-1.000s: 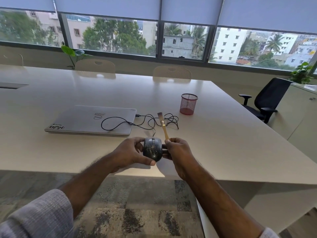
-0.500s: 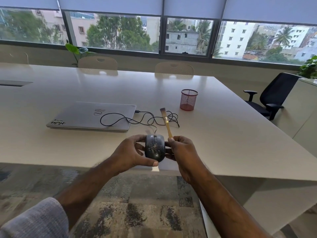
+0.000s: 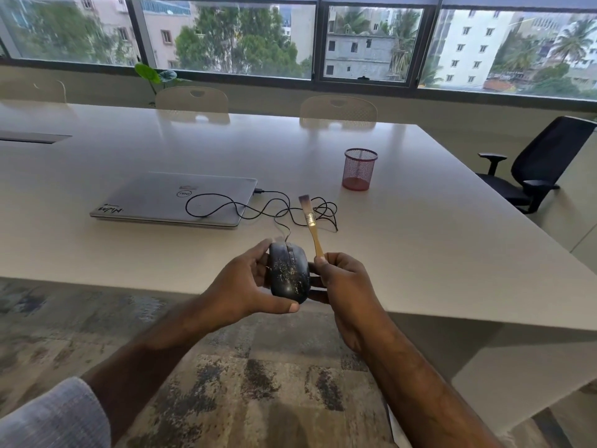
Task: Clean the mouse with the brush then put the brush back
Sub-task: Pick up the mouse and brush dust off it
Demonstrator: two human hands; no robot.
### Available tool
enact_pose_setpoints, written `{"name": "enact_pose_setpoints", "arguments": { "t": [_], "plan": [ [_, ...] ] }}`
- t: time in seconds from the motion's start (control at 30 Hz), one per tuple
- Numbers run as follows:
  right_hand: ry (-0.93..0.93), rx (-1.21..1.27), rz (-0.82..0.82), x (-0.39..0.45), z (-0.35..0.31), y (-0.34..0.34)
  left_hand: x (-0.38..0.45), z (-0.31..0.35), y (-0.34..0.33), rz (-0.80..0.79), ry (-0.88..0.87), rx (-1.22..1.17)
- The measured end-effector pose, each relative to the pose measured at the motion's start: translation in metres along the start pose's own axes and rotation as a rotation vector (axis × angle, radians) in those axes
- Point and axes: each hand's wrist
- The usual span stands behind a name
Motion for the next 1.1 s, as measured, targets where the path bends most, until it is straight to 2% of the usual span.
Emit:
{"name": "enact_pose_setpoints", "arguments": {
  "t": [0.3,0.43,0.73,1.1],
  "plan": [
    [0.002,-0.023,-0.036,-0.01,0.01,0.016,-0.021,-0.009,-0.032,0.047,0.079,-0.149],
    [-0.036,-0.03,-0.041,-0.023,0.015,0.012,-0.033,-0.013,-0.036,0.002,0.144,-0.183],
    [-0.079,0.103,0.01,-0.055,0.022,-0.014,-0.057,-0.015,-0.009,-0.144,0.129,-0.228],
    [-0.039,0.081,0.143,-0.082,0.05,-0.061,-0.097,-0.037,0.022,-0.166,0.088,-0.246]
  ]
}}
Point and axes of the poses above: each hand's wrist, its own x-axis towards the middle knuckle, its own y-axis out of the back of the hand, z = x × y, and after that the axes turned 6 degrees about -y, right-handed
